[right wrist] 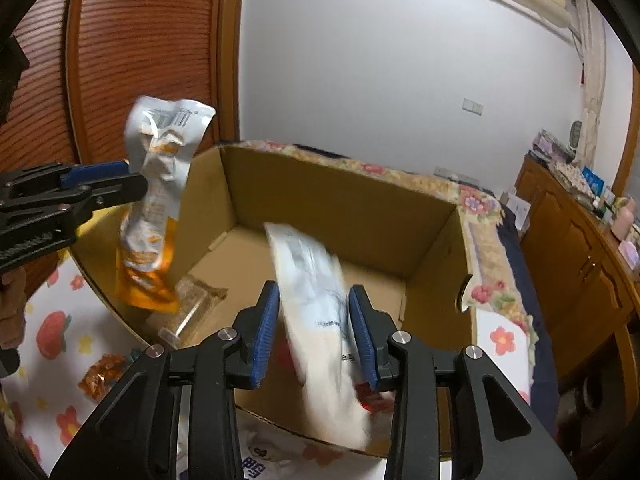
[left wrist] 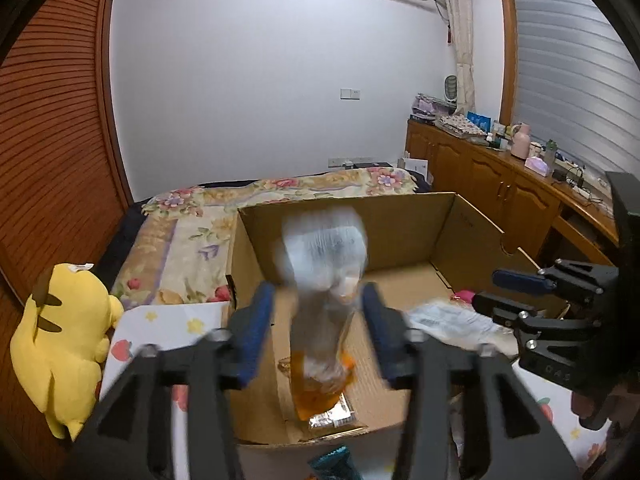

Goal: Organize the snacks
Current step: 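Open both tools to drop the pouches into the box, then move both open tools back over the remaining snack packets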

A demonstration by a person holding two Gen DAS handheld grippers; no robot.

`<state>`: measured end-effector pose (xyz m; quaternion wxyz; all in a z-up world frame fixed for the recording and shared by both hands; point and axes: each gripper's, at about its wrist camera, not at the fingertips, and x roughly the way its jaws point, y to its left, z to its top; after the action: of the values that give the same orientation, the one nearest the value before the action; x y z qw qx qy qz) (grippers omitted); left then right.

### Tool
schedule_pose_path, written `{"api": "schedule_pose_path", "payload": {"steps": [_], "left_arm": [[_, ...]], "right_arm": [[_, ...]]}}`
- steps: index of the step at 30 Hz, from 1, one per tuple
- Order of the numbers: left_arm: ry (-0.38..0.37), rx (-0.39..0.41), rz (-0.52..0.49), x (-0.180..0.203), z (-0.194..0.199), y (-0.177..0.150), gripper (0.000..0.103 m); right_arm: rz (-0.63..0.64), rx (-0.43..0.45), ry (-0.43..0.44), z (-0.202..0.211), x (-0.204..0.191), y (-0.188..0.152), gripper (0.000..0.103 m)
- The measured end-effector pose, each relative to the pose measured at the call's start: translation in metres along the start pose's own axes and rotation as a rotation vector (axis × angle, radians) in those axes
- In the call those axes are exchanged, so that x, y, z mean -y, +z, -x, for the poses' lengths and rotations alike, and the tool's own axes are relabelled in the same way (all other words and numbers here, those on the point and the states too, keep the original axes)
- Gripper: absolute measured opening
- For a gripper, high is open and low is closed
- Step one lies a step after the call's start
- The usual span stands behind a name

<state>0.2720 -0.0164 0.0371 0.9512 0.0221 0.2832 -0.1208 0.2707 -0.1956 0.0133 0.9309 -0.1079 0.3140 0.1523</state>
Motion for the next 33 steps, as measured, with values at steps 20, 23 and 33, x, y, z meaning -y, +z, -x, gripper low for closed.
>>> {"api": "schedule_pose_path", "payload": {"steps": [20, 23, 33], "left_arm": [[-0.064, 0.048, -0.044, 0.01, 0.065, -0.073, 0.098], [-0.095, 0.021, -0.036, 0.01, 0.069, -0.094, 0.097], [-0.109, -0.054, -0.023, 0.017, 0.072, -0.138, 0.097]], "right_arm": [[-0.076, 0.095, 0.112, 0.088, -0.006, -0.065, 0.052], [-0.089, 0.069, 0.116, 0.094, -0.007, -0.083, 0.052], [-0.112, 0.0, 0.104, 0.105, -0.017, -0.138, 0.058]]}}
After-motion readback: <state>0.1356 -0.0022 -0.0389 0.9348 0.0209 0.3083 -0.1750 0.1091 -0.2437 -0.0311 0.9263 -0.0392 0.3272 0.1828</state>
